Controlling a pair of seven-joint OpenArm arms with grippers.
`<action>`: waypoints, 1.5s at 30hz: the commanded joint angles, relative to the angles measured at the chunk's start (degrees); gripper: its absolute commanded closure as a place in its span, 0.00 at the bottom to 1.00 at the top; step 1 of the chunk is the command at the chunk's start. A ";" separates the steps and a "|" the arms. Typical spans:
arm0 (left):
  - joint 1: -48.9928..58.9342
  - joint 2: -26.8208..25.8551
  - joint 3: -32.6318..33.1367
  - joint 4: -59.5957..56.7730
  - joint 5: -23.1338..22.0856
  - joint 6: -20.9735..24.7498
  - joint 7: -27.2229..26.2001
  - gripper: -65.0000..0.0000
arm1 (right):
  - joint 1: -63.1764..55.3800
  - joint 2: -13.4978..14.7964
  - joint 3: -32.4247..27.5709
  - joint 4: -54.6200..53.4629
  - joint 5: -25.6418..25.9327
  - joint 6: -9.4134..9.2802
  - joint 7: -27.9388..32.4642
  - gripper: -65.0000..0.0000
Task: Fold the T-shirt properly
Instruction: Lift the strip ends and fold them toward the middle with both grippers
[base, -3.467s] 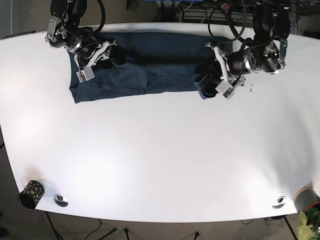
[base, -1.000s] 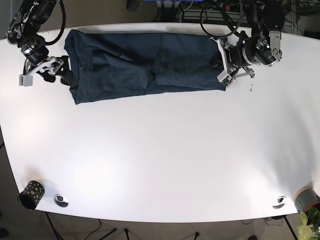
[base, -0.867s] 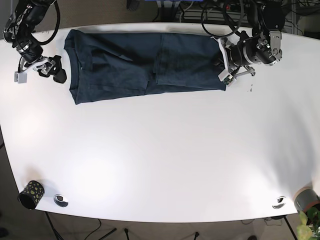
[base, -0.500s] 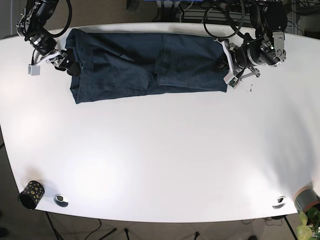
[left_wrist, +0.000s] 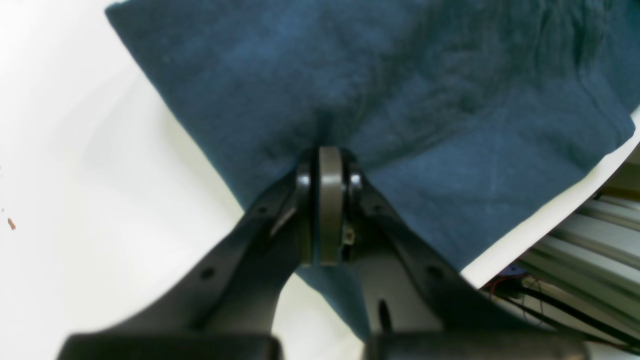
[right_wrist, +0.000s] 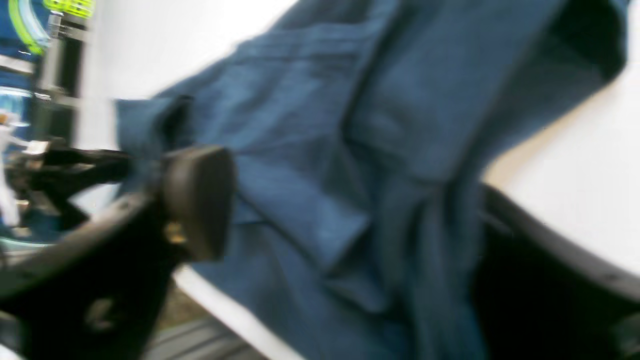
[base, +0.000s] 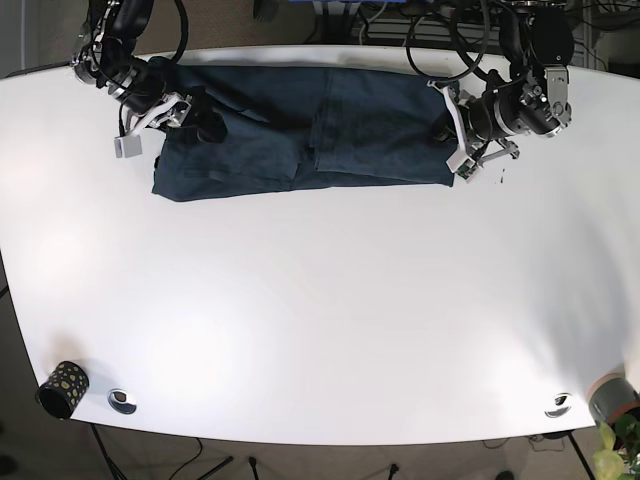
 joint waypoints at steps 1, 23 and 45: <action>-0.41 -0.37 -0.14 0.75 -0.63 -0.25 -0.66 1.00 | 0.19 0.61 0.17 0.68 -2.98 -0.38 -0.15 0.43; -9.55 7.71 0.12 -16.39 -0.63 -0.25 -0.66 1.00 | 0.10 -0.80 -2.47 23.36 -13.09 -2.23 -0.32 1.00; -14.39 13.08 10.67 -25.71 -0.99 3.31 -6.46 1.00 | 7.49 -3.35 -17.15 22.22 -13.44 -2.23 -0.06 1.00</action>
